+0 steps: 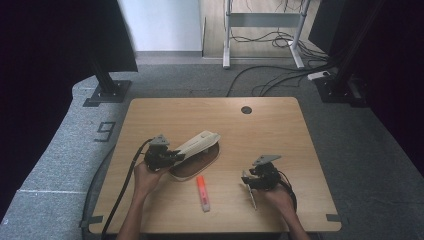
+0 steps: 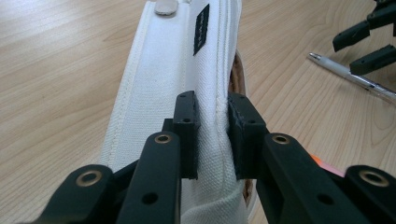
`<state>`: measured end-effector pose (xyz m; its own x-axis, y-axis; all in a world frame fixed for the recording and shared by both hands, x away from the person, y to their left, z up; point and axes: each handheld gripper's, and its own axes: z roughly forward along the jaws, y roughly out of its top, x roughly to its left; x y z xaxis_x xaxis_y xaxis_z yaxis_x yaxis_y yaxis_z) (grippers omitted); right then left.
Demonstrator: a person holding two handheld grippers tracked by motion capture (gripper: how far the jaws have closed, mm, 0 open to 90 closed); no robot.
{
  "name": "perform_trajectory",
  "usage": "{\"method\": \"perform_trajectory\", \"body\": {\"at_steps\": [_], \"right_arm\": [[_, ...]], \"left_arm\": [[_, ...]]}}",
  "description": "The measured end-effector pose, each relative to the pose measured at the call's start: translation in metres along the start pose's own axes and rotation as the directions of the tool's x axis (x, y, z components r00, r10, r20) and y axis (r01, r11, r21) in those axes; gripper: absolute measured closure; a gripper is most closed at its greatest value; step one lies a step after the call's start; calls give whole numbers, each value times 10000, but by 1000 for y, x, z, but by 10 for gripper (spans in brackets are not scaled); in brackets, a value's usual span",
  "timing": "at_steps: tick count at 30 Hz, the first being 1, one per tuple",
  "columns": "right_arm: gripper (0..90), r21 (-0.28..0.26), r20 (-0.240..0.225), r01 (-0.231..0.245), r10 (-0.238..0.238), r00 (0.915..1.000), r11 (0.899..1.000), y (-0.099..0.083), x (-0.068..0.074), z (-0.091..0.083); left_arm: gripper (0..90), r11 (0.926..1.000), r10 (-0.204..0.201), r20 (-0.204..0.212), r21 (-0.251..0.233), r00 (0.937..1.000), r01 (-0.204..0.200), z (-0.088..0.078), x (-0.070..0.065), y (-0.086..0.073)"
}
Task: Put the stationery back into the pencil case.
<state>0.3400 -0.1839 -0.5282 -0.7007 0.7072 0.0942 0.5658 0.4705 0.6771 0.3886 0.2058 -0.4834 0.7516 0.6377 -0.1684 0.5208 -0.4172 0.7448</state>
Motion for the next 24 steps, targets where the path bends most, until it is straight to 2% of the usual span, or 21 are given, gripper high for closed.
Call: {"method": "perform_trajectory", "body": {"at_steps": [6,10,15,19,24], "right_arm": [[535,199,24,60,-61,10000,9998,-10,8,0],[575,420,256,237,-248,9994,9988,-13,15,0],[669,561,608,467,-501,9969,9973,-16,20,-3],[766,564,604,461,-495,9969,9973,-17,20,-5],[782,529,480,308,-334,9983,9981,-18,18,-5]], "left_arm": [[750,10000,14,-18,13,10000,-14,0,-1,0],[751,10000,0,-17,15,10000,0,0,-1,0],[750,10000,-4,-16,11,10000,4,0,-1,0],[750,10000,1,-28,19,10000,-1,0,-1,0],[750,10000,21,-30,38,10000,-21,0,-2,1]]}}
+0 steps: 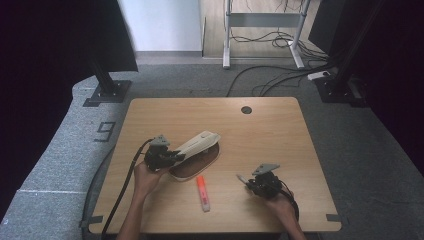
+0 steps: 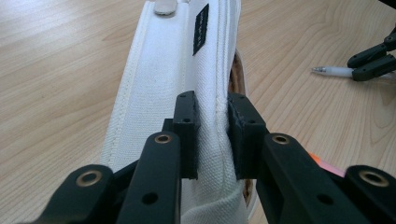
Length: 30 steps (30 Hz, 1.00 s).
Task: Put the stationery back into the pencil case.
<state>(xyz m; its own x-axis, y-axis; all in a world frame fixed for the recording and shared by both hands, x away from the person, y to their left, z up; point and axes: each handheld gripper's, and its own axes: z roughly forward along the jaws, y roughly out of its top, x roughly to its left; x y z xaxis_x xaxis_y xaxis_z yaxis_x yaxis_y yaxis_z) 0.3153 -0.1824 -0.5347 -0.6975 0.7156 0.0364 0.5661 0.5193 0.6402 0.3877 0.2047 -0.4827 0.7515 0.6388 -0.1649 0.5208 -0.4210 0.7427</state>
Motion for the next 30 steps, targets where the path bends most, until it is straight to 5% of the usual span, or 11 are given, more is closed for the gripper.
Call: {"method": "perform_trajectory", "body": {"at_steps": [11,30], "right_arm": [[783,-157,-279,-215,211,9994,9996,2,-5,-4],[784,-311,-790,-11,-14,9969,9995,35,-15,-13]], "left_arm": [[753,10000,4,-12,-46,10000,-4,0,0,0],[758,9999,-16,-11,-121,10000,16,0,0,1]]}}
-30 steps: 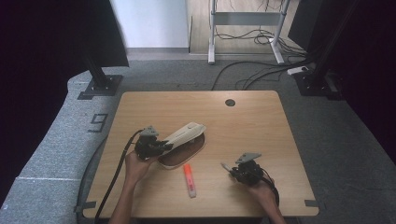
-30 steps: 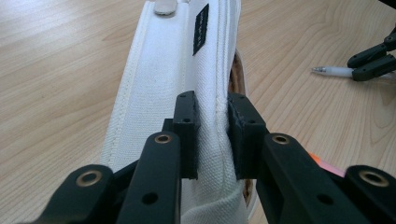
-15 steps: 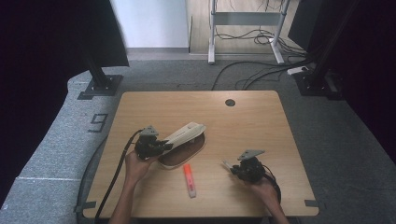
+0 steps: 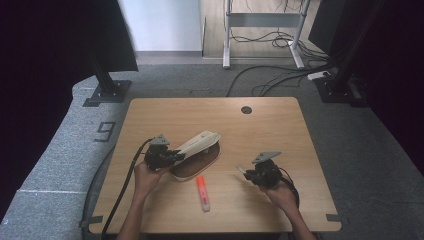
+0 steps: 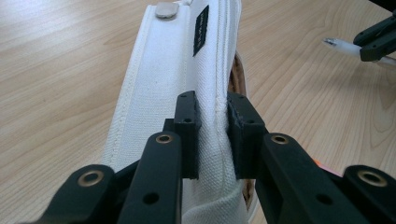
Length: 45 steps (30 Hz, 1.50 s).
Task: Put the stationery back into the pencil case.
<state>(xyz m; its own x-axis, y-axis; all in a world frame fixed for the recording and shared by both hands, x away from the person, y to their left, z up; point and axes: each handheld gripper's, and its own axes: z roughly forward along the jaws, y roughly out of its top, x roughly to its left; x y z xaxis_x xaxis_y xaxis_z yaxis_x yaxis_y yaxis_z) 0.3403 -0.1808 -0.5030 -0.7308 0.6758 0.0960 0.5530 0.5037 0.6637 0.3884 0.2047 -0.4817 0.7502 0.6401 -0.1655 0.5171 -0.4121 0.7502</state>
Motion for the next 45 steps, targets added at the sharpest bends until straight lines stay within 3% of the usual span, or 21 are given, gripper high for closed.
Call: {"method": "perform_trajectory", "body": {"at_steps": [23,45], "right_arm": [[784,200,-681,700,-685,9953,9973,58,3,29],[783,597,-1152,1170,-1096,9873,9913,92,16,70]], "left_arm": [[761,9999,-60,29,-104,10000,61,0,1,0],[761,9998,-97,86,-151,9999,98,-1,1,1]]}}
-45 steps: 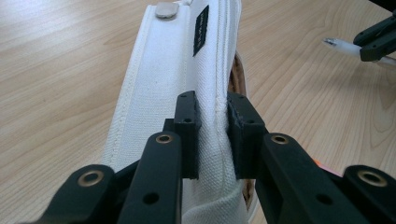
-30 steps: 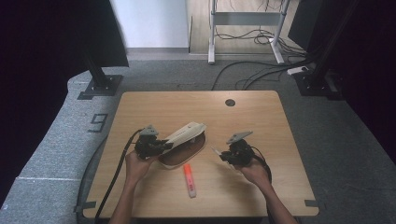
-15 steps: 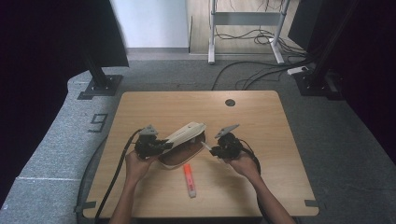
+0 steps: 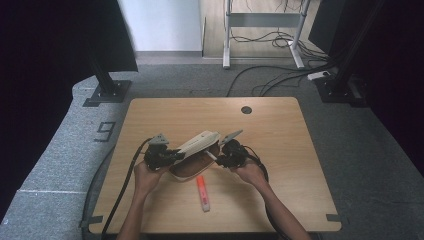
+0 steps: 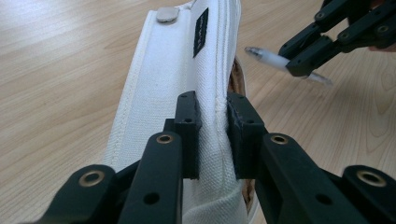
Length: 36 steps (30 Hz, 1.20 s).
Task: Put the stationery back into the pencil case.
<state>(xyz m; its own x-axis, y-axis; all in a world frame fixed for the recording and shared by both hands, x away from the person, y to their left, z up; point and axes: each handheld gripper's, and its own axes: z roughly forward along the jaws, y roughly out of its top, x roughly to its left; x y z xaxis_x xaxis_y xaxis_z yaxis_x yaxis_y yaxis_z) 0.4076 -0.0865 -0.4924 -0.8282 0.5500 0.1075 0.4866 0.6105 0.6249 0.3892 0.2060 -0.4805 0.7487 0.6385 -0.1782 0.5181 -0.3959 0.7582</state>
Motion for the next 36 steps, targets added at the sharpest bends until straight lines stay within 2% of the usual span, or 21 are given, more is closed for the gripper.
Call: {"method": "perform_trajectory", "body": {"at_steps": [17,24,36], "right_arm": [[784,599,-247,161,-147,9996,9981,19,3,34],[784,756,-166,323,-311,9994,9966,27,5,45],[783,416,-85,336,-333,9994,9986,39,9,59]], "left_arm": [[761,10000,-25,32,-23,10000,25,0,0,0],[760,10000,-24,92,-32,10000,24,0,0,0],[761,10000,-13,209,-14,9998,13,2,-1,0]]}}
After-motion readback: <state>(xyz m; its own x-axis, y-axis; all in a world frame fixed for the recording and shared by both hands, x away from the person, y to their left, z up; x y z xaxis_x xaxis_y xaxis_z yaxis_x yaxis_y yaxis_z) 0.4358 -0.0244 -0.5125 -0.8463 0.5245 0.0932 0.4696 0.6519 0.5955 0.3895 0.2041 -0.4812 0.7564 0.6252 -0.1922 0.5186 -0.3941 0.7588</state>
